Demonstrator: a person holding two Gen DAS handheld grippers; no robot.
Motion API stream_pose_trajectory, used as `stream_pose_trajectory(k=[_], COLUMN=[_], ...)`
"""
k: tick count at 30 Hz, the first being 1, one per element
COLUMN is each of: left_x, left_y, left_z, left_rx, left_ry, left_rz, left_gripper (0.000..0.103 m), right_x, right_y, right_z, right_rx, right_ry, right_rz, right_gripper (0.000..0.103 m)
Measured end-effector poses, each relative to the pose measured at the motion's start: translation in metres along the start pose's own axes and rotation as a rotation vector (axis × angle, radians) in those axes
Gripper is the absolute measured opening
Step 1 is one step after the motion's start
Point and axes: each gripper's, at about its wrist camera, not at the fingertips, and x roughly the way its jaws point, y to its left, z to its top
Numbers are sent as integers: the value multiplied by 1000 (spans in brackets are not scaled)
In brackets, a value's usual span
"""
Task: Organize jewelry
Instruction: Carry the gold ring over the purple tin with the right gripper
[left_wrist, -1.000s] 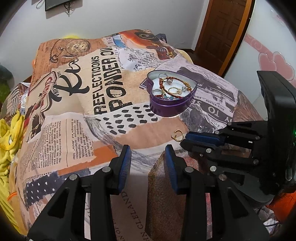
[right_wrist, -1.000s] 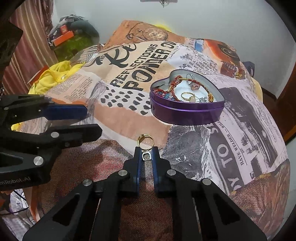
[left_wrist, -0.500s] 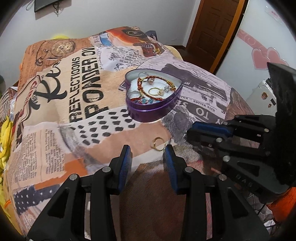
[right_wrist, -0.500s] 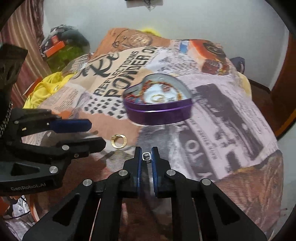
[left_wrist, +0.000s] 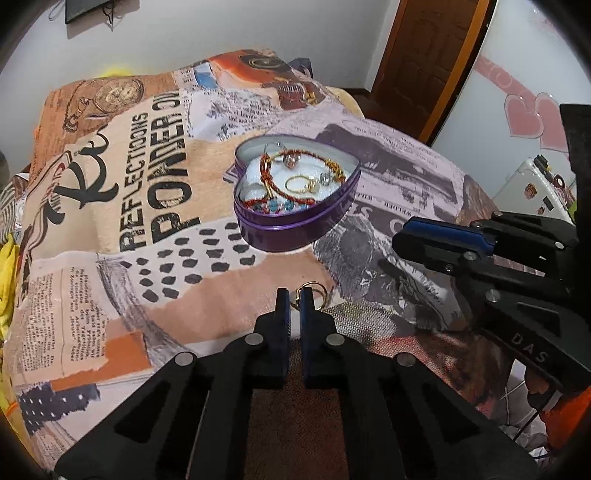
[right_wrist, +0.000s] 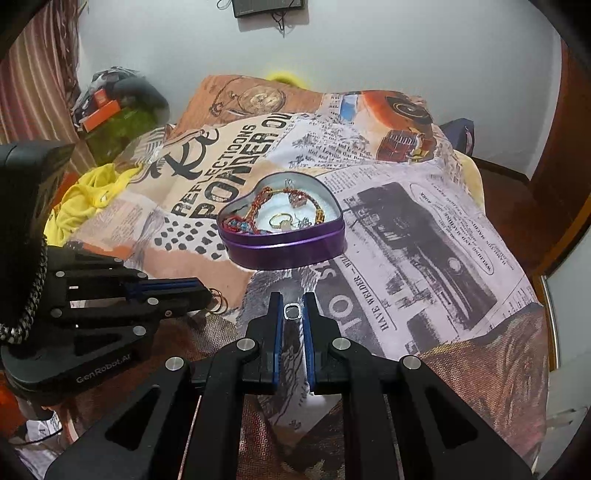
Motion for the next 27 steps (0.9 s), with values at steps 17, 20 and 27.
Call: stream_pose_trajectory(k=[17, 20, 27], left_x=[-40, -41, -31], left_y=[8, 9, 11], left_z=[38, 45, 55], left_rx=[-7, -5, 3], left_ry=[-131, -144, -145], left_rz=[14, 14, 19], left_gripper=[3, 3, 3], right_x=[-18, -17, -14], right_y=[-2, -2, -1], right_z=[26, 31, 44], right_rx=[-5, -6, -3], right_ry=[-86, -97, -119], right_rz=[-16, -15, 3], right_gripper=[9, 9, 9])
